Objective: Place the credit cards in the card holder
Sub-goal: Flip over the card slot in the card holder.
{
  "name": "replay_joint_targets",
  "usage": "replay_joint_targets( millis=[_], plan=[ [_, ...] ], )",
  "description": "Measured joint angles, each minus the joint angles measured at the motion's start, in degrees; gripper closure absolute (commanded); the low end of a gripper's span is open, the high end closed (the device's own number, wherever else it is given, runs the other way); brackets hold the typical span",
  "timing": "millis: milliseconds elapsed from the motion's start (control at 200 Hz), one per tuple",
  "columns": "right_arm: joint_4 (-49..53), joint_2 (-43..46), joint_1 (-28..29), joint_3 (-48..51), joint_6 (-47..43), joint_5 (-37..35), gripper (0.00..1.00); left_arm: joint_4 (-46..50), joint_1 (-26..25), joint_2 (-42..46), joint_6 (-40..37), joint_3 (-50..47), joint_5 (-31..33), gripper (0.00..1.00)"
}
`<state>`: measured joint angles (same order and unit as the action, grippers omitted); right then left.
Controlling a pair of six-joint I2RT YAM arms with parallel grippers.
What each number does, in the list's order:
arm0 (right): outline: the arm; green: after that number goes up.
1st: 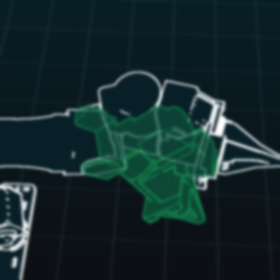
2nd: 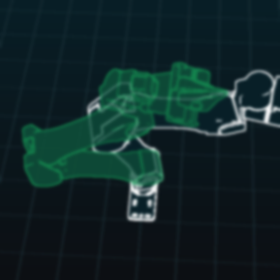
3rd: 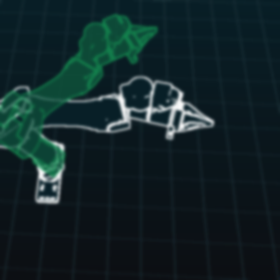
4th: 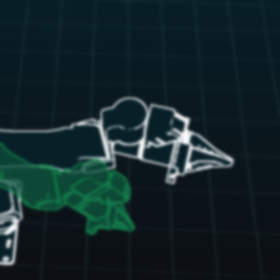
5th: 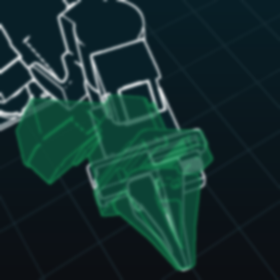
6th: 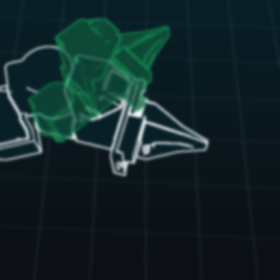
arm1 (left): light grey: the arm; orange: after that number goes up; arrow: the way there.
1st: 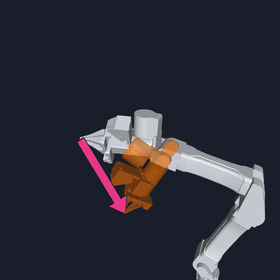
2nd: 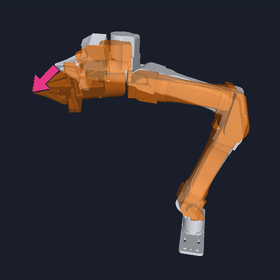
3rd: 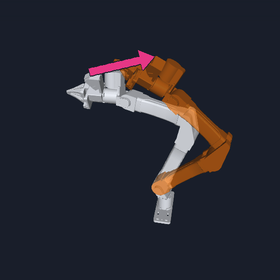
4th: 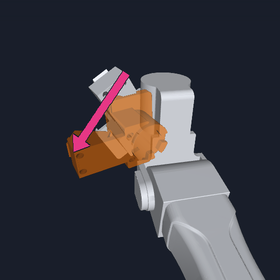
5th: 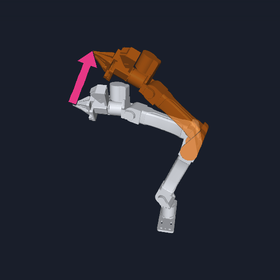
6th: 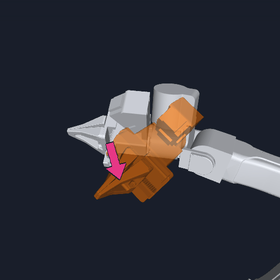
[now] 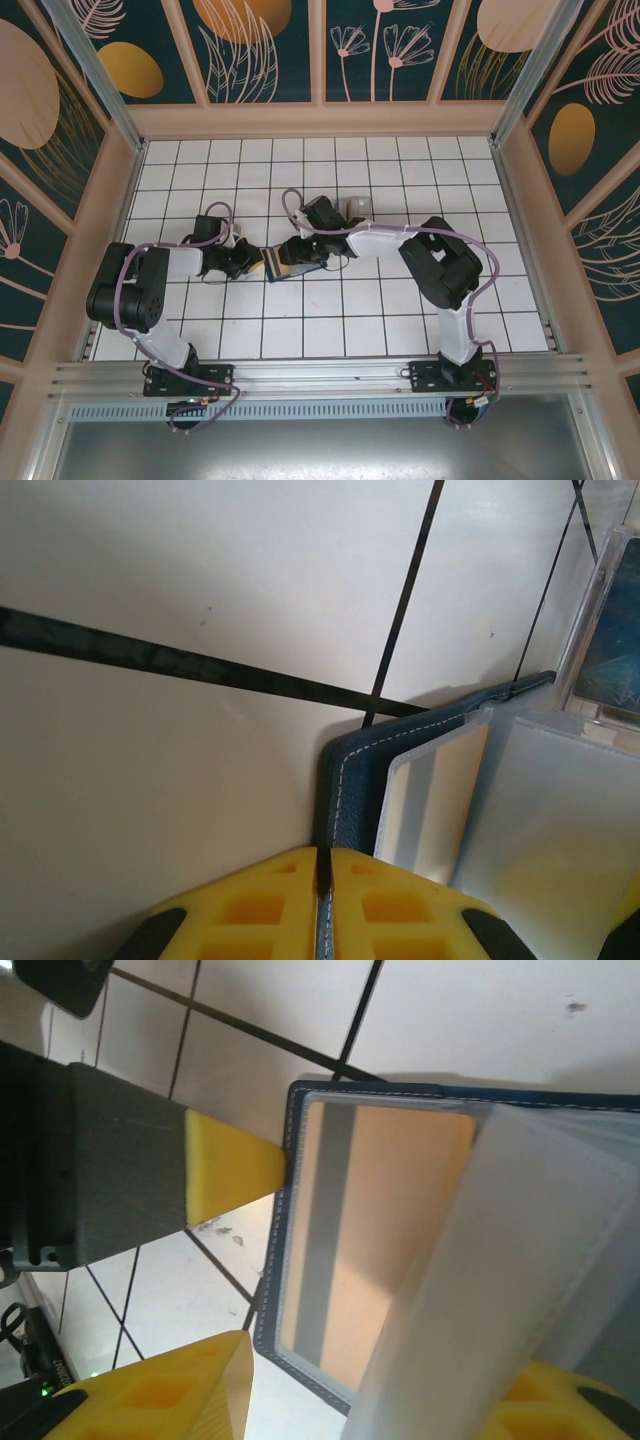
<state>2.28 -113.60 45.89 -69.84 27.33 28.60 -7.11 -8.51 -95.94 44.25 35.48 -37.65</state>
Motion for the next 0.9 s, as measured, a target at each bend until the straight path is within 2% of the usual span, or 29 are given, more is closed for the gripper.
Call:
replay_joint_targets(
  millis=[85, 315, 500, 676, 901],
  plan=[
    [-0.4, 0.0, 0.2, 0.0, 0.1, 1.0, 0.43, 0.0, -0.1, 0.1, 0.2, 0.1, -0.2, 0.82],
    [-1.9, 0.0, 0.2, 0.0, -0.2, 3.4, 0.43, 0.3, -0.1, 0.3, 0.4, 0.6, -0.7, 0.70],
    [-2.6, 0.0, 0.2, 0.0, -0.3, 4.5, 0.43, 0.0, -0.4, 1.1, 1.1, 0.9, -1.5, 0.52],
    [-2.5, 0.0, 0.2, 0.0, -0.3, 4.2, 0.43, -0.4, -0.5, 1.6, 1.4, 1.2, -2.3, 0.39],
    [-0.5, 0.3, 0.2, 0.2, -0.7, -1.1, 0.43, -0.3, -0.6, 1.9, 1.5, 1.3, -2.5, 0.37]
  ],
)
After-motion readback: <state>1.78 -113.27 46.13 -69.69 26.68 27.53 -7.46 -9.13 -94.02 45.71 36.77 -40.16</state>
